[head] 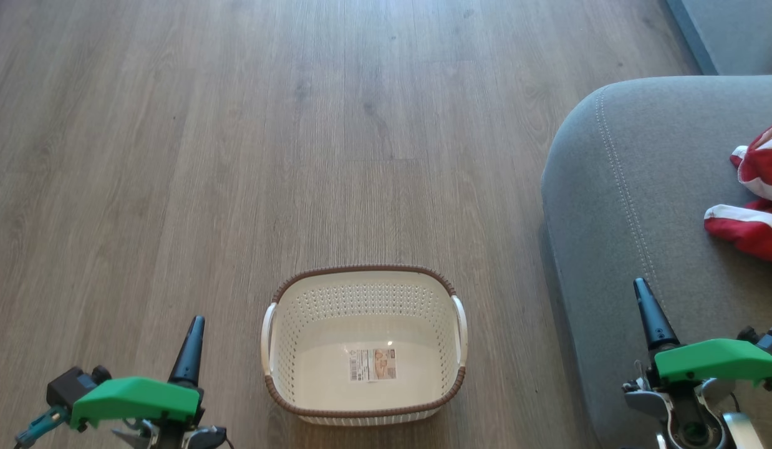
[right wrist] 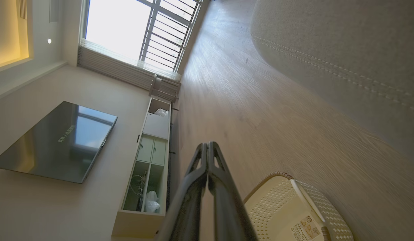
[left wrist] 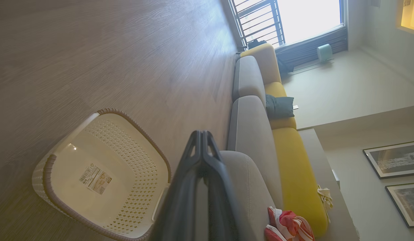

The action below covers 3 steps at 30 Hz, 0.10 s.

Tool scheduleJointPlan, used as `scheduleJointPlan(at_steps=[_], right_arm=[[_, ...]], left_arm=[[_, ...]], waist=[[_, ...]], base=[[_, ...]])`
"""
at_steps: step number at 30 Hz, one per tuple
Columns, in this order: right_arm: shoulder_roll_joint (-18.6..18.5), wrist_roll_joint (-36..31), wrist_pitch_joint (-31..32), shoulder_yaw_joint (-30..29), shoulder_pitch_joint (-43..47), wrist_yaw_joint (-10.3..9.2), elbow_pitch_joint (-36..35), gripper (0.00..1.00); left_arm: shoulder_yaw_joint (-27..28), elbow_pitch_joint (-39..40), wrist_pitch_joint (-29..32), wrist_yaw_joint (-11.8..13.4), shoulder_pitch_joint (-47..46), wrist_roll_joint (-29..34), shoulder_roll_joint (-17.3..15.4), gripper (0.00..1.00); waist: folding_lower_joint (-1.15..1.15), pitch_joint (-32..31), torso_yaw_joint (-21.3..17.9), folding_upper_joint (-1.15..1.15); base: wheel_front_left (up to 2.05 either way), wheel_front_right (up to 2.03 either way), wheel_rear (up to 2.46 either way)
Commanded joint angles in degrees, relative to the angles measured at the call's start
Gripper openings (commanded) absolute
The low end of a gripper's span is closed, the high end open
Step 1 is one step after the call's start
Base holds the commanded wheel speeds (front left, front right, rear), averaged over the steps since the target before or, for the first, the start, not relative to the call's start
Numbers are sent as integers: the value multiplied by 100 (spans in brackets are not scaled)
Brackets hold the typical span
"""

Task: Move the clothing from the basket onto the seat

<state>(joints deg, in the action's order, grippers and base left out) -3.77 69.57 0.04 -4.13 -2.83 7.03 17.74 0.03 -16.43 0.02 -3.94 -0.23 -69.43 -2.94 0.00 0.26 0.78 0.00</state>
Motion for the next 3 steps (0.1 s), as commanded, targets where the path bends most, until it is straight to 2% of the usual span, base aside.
scheduleJointPlan(at_steps=[1,3], right_arm=[[13,177,55,25,-286,33,-235,0],[18,295,88,10,-289,34,-243,0]], left_arm=[[181,199,36,-69,-371,-162,-15,0],[207,202,70,-85,-383,-283,-15,0]], waist=[[0,0,-3,0],[0,-1,-7,0]], base=[[0,0,0],[0,0,0]])
